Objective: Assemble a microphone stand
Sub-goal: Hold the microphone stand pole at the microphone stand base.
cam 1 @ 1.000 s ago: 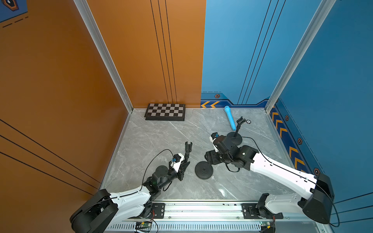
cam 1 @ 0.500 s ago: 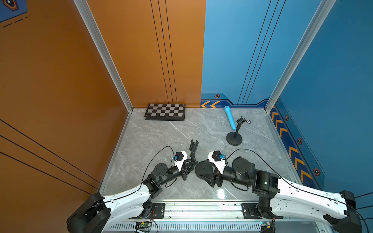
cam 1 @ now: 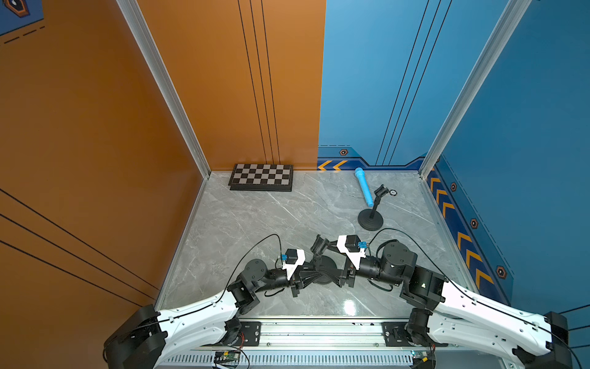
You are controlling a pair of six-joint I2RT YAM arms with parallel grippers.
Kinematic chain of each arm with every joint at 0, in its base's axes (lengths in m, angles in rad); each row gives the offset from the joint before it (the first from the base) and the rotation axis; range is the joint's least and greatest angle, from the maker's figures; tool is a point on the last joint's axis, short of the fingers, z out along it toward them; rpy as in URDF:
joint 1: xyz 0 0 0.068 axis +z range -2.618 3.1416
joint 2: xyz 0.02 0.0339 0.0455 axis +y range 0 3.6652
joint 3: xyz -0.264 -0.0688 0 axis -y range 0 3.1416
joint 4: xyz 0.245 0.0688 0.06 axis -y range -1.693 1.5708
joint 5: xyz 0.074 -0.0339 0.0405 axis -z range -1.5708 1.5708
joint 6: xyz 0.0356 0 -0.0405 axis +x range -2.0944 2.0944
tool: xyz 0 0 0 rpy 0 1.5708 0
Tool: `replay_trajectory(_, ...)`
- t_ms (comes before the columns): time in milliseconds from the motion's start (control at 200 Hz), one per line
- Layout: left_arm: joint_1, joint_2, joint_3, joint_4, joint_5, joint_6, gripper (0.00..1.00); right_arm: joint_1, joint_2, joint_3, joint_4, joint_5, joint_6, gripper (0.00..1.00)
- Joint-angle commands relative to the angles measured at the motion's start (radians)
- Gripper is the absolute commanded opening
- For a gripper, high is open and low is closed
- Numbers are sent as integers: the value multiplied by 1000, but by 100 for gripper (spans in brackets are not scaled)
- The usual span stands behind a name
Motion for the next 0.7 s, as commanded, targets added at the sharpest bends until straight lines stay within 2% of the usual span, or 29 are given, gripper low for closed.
replay_trajectory(0,-20,-11,35,19,54,35,0,-20,-22,49,-42,-133,-13,71)
replay_trajectory(185,-34,10,54,18,103,54,0,-16,34,131,-149,-246,-31,59)
replay_trajectory(265,-36,7,57,19,99,68,0,-11,52,154,-179,-281,-49,44)
replay_trajectory(450,-35,24,60,18,96,72,0,-9,70,162,-188,-267,-62,35)
replay_trajectory(581,-36,59,70,19,108,70,0,-10,79,169,-191,-268,-73,15)
replay_trajectory(696,-36,63,65,19,69,80,0,-12,76,165,-199,-229,-79,5)
